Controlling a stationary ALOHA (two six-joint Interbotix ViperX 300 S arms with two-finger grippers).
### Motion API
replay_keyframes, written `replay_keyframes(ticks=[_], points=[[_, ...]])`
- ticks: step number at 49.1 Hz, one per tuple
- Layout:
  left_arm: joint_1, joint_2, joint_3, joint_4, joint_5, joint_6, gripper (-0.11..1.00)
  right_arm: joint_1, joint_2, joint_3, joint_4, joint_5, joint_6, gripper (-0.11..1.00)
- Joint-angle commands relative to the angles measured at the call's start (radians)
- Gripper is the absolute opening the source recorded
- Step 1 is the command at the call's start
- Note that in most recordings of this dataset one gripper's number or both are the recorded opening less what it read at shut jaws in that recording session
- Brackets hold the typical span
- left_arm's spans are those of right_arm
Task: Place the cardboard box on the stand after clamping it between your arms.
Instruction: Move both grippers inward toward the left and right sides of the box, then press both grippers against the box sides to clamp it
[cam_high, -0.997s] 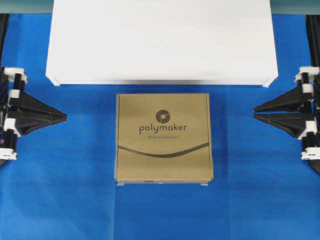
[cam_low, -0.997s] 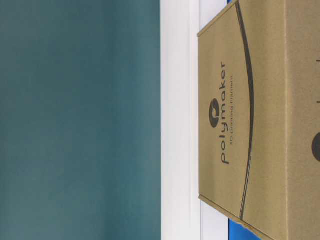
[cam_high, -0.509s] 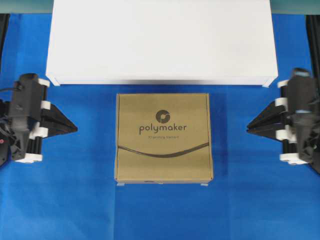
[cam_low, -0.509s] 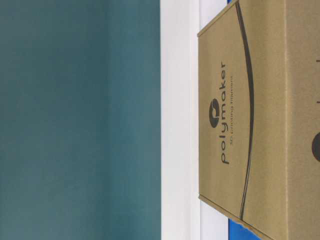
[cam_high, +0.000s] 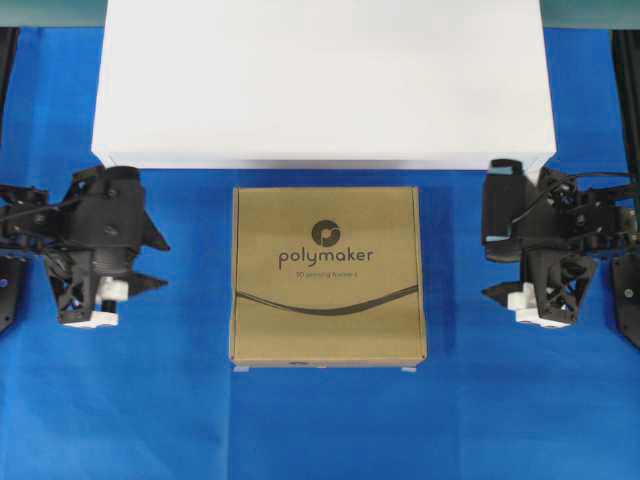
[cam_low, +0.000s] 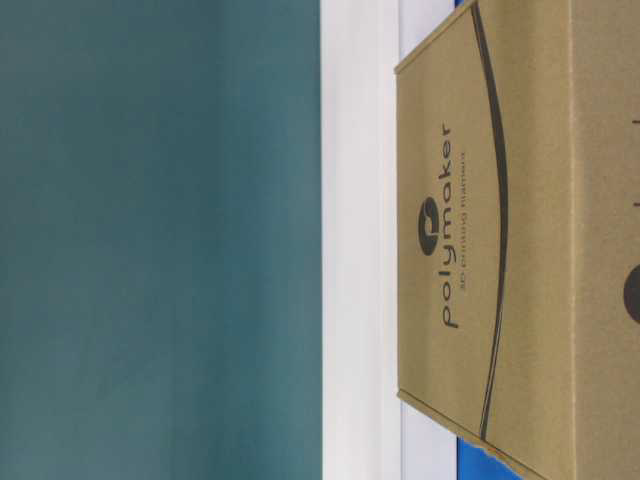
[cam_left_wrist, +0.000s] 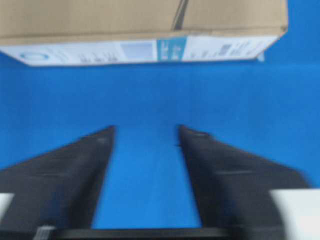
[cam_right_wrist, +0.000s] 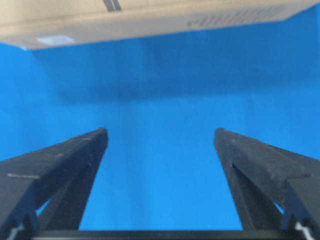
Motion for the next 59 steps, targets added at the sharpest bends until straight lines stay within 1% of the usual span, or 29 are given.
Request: replay_keyframes(ticks=[1,4,6,12,21,30,38,46,54,59], points=[[0.003,0.032,-0.018,0.003,-0.011,-0.005,0.69,-0.002,0.009,-0.015,-0.005,0.002,-0.012,0.85],[0.003,0.060,-0.018,0.003,-0.012,-0.005,0.82,-0.003,0.025,-0.009,-0.009,-0.002,-0.015,0.96],[0.003,0.078,-0.018,0.003,-0.018,0.000,0.87,-0.005,0.037,-0.006,-0.014,-0.006,-0.017,0.99],[0.009,0.138,-0.015,0.003,-0.066,0.005,0.82,-0.009,0.091,-0.008,-0.023,-0.021,-0.018,0.98],[0.017,0.242,-0.028,0.003,-0.147,0.003,0.83,-0.011,0.204,-0.017,-0.031,-0.046,-0.018,0.98],[0.037,0.319,-0.066,0.003,-0.172,0.006,0.83,-0.012,0.282,-0.040,-0.031,-0.149,-0.021,0.98],[0.057,0.374,-0.081,0.003,-0.199,0.006,0.83,-0.012,0.345,-0.058,-0.031,-0.222,-0.021,0.98],[0.063,0.407,-0.091,0.003,-0.256,0.008,0.83,-0.012,0.402,-0.077,-0.031,-0.242,-0.020,0.98],[0.061,0.422,-0.110,0.003,-0.259,0.008,0.83,-0.012,0.434,-0.112,-0.029,-0.291,-0.021,0.98],[0.061,0.431,-0.127,0.003,-0.259,0.008,0.83,-0.012,0.446,-0.129,-0.031,-0.302,-0.020,0.98]])
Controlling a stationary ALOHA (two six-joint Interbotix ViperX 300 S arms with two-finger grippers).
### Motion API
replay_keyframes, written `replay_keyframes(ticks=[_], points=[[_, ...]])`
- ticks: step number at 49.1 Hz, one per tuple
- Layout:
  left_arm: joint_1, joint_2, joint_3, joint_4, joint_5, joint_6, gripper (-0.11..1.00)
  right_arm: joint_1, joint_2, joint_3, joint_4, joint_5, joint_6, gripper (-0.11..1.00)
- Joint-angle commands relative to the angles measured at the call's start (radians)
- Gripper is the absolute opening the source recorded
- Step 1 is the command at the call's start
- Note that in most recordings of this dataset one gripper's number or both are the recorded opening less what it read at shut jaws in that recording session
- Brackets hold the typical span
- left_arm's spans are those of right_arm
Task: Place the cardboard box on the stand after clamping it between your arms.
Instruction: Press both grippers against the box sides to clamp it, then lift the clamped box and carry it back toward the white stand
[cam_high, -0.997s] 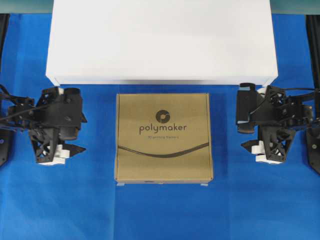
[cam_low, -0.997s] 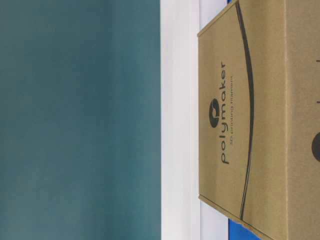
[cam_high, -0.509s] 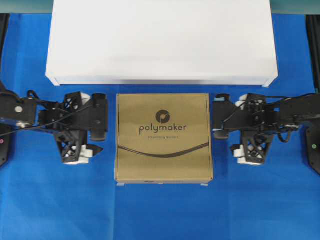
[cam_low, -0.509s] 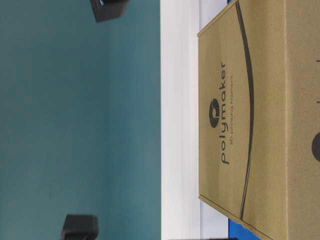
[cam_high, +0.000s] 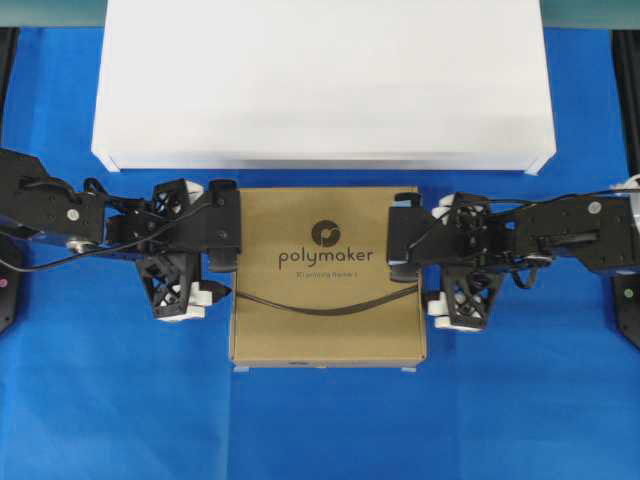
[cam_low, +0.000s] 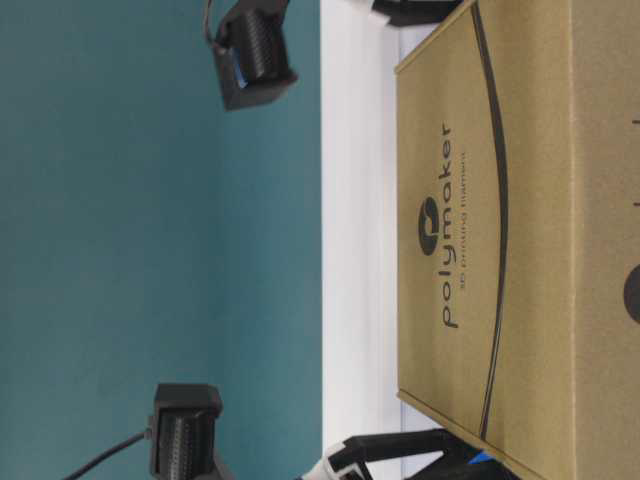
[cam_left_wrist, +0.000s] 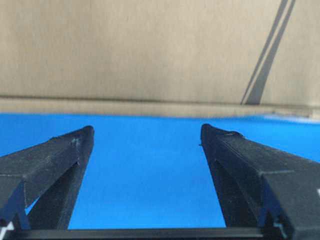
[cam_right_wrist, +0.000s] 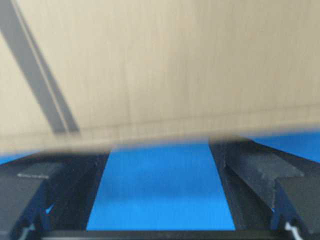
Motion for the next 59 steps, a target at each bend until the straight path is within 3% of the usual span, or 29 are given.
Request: replay_keyframes(ticks=[1,20,35,44,59], points=[[-0.002,0.003,-0.026,0.002,-0.006,-0.002,0.83,-0.002,-0.003,-0.029,-0.002,-0.012,-0.006,0.98],[-0.002,0.006,-0.038,0.002,-0.011,-0.008,0.82,-0.002,0.002,-0.037,-0.002,-0.021,-0.012,0.98],[-0.002,-0.058,-0.104,0.002,0.034,-0.015,0.81,0.008,-0.051,-0.072,0.005,-0.023,-0.008,0.98],[-0.005,-0.140,-0.187,0.002,0.193,-0.017,0.81,0.014,-0.138,-0.147,0.012,0.101,-0.009,0.98],[-0.032,-0.233,-0.383,0.002,0.425,-0.017,0.81,0.020,-0.262,-0.331,0.025,0.426,-0.009,0.98]])
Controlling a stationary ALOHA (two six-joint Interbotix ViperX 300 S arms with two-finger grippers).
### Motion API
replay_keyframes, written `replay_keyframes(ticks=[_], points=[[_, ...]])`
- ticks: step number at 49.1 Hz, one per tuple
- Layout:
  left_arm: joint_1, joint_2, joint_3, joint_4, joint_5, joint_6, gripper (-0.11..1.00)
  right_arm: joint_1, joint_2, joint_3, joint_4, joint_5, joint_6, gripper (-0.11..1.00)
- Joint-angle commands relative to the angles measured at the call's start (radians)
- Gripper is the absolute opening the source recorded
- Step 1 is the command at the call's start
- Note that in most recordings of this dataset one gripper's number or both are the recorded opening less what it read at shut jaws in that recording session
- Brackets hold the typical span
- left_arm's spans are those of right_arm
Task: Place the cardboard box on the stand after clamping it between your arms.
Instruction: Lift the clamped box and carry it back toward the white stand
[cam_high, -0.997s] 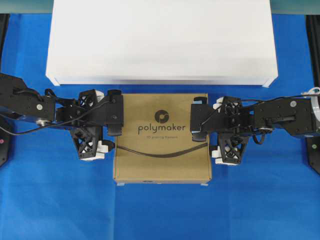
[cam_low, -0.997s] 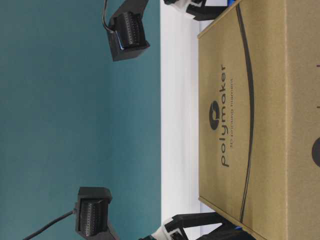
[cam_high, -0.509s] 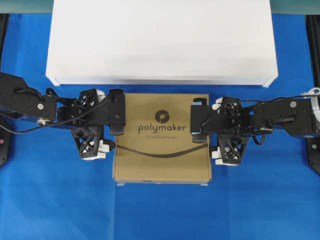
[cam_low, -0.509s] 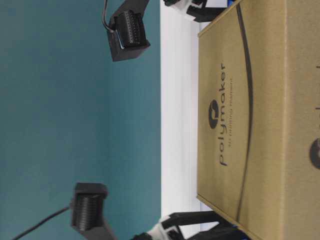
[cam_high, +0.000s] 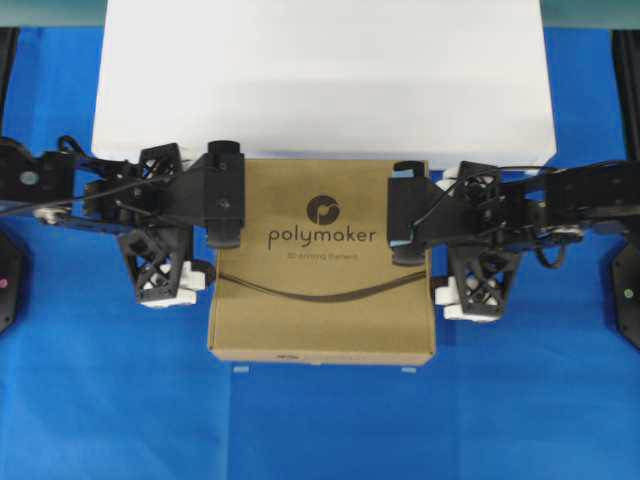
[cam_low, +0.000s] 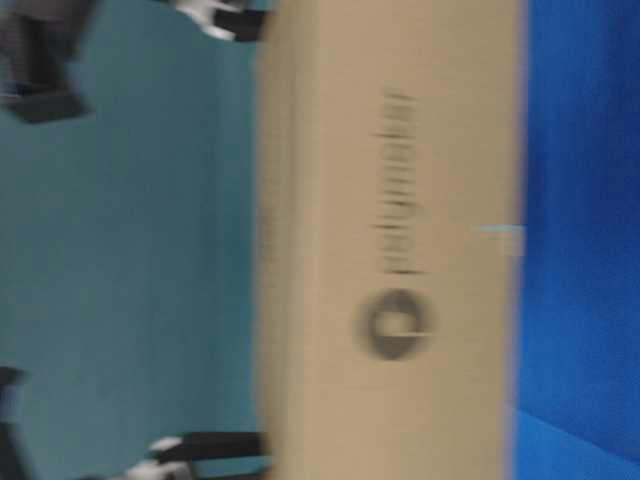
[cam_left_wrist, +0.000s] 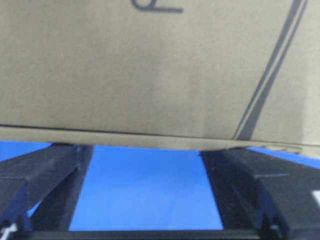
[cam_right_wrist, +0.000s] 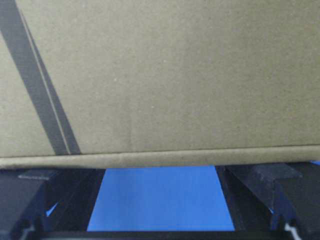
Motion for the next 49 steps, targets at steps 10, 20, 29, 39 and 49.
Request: replay_keyframes(ticks=[10,20,29,39,49], points=[[-0.026,-0.041,-0.273,-0.005,0.117,-0.003,0.81,0.008,-0.071,-0.225,0.015,0.153,0.011,0.98],[-0.018,-0.037,-0.284,-0.005,0.141,-0.003,0.81,-0.002,-0.067,-0.227,0.015,0.152,0.011,0.98],[-0.003,-0.031,-0.285,-0.005,0.137,0.000,0.81,-0.006,-0.066,-0.221,0.011,0.120,-0.006,0.98],[0.040,-0.005,-0.287,-0.005,0.118,0.006,0.81,-0.040,-0.060,-0.207,0.012,0.046,-0.077,0.98],[0.087,0.023,-0.307,-0.005,0.106,0.083,0.81,-0.104,-0.038,-0.202,0.014,-0.005,-0.121,0.98]])
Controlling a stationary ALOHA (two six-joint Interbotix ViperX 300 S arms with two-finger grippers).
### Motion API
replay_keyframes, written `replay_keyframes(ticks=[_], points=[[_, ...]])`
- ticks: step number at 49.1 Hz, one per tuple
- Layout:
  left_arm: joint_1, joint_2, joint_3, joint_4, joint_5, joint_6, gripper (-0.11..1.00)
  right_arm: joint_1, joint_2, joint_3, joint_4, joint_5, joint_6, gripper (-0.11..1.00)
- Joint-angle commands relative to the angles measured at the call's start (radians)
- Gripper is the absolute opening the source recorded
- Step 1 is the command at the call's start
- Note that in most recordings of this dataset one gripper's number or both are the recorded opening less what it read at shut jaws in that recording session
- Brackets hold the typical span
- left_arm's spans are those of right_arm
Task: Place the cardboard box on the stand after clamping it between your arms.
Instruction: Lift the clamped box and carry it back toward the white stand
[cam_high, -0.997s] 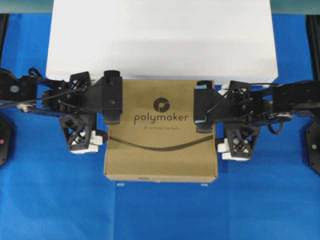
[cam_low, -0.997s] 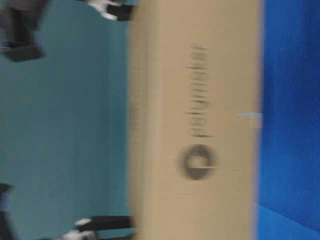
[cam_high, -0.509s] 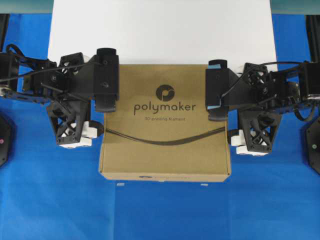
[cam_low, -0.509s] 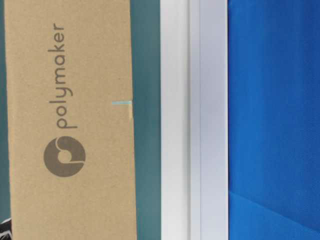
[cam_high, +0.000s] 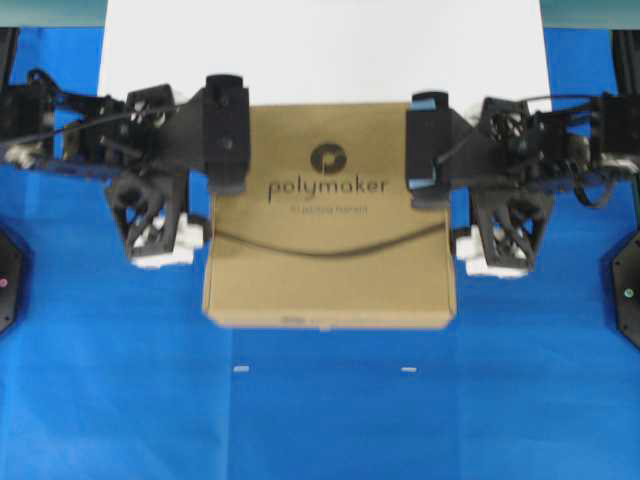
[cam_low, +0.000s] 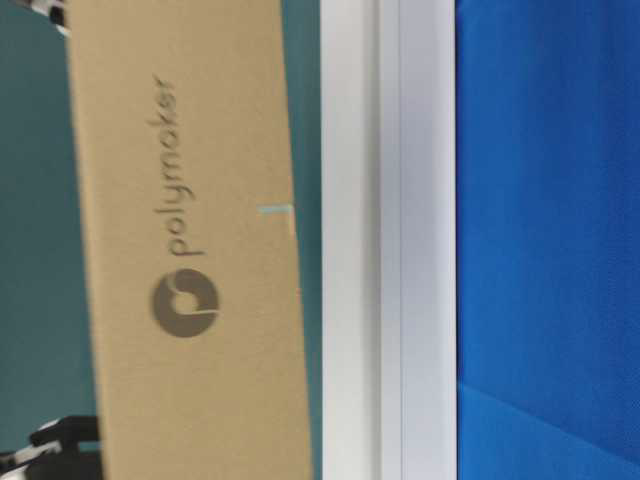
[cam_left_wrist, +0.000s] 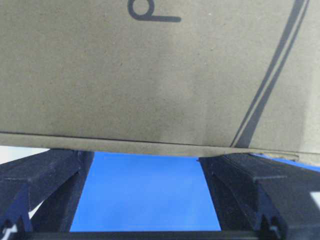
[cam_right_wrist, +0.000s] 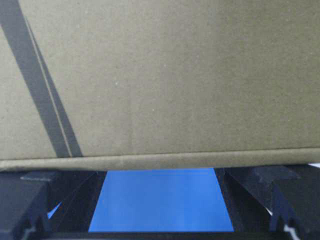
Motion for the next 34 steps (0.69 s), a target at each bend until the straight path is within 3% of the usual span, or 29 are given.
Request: replay_keyframes(ticks=[1,34], points=[[0.008,0.020,-0.121,-0.006,-0.086,0.005,0.81,-0.008,0.017,-0.052,0.008,-0.166,-0.008,0.98],[0.169,0.126,-0.193,-0.006,-0.179,0.084,0.81,-0.199,0.103,-0.051,0.052,-0.288,-0.161,0.98]])
